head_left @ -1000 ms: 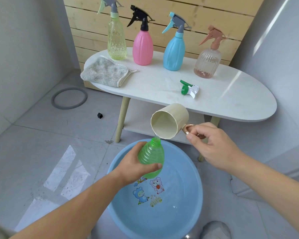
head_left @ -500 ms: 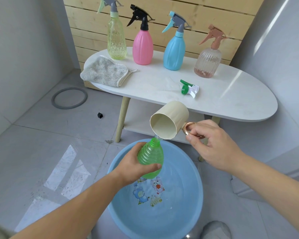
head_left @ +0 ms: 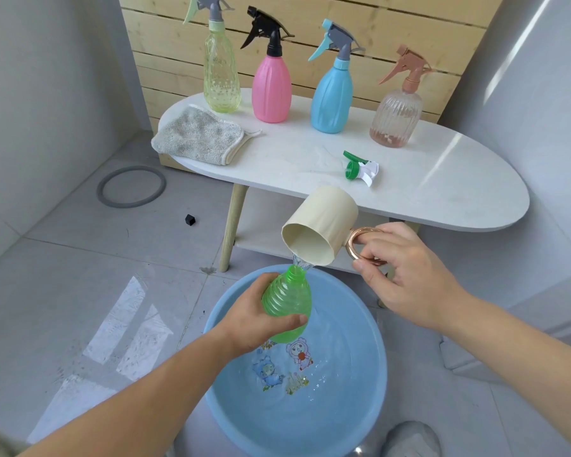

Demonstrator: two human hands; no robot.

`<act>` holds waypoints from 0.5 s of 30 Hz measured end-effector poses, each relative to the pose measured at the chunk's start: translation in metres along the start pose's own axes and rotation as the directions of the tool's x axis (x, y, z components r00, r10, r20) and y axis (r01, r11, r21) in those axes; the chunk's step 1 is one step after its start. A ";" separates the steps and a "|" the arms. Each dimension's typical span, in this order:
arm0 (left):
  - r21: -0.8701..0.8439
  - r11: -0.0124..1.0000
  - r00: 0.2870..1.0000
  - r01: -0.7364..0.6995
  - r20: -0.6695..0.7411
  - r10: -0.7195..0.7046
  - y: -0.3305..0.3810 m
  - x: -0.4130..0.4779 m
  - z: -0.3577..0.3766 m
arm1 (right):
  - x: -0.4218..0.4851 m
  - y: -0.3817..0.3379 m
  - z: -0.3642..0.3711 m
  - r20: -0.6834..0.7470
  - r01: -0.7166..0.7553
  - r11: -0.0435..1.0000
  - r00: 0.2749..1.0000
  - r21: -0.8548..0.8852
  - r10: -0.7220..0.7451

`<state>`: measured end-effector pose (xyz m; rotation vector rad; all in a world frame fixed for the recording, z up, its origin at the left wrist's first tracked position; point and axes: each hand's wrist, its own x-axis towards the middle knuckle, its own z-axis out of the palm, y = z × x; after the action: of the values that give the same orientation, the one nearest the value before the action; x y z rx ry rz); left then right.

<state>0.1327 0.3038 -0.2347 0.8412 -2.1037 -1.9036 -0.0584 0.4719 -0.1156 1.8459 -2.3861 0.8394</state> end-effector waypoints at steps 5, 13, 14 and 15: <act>-0.006 1.000 1.000 -0.002 0.001 0.002 -0.001 -0.001 0.000 | 0.001 0.000 0.001 -0.041 0.124 0.988 0.991 -0.087 -0.128; -0.019 1.000 1.000 -0.004 0.002 0.004 -0.002 0.000 0.001 | 0.002 0.001 0.000 -0.023 0.333 0.889 0.934 -0.314 -0.358; -0.019 1.000 1.000 -0.005 0.002 0.006 -0.003 0.000 0.001 | 0.002 0.002 0.002 -0.014 0.343 0.880 0.930 -0.329 -0.368; -0.017 1.000 1.000 -0.006 0.002 0.006 -0.003 0.001 0.001 | 0.002 0.002 0.004 -0.014 0.331 0.887 0.935 -0.324 -0.354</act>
<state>0.1323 0.3043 -0.2380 0.8288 -2.0861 -1.9177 -0.0595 0.4691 -0.1193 1.9724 -1.9228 0.4499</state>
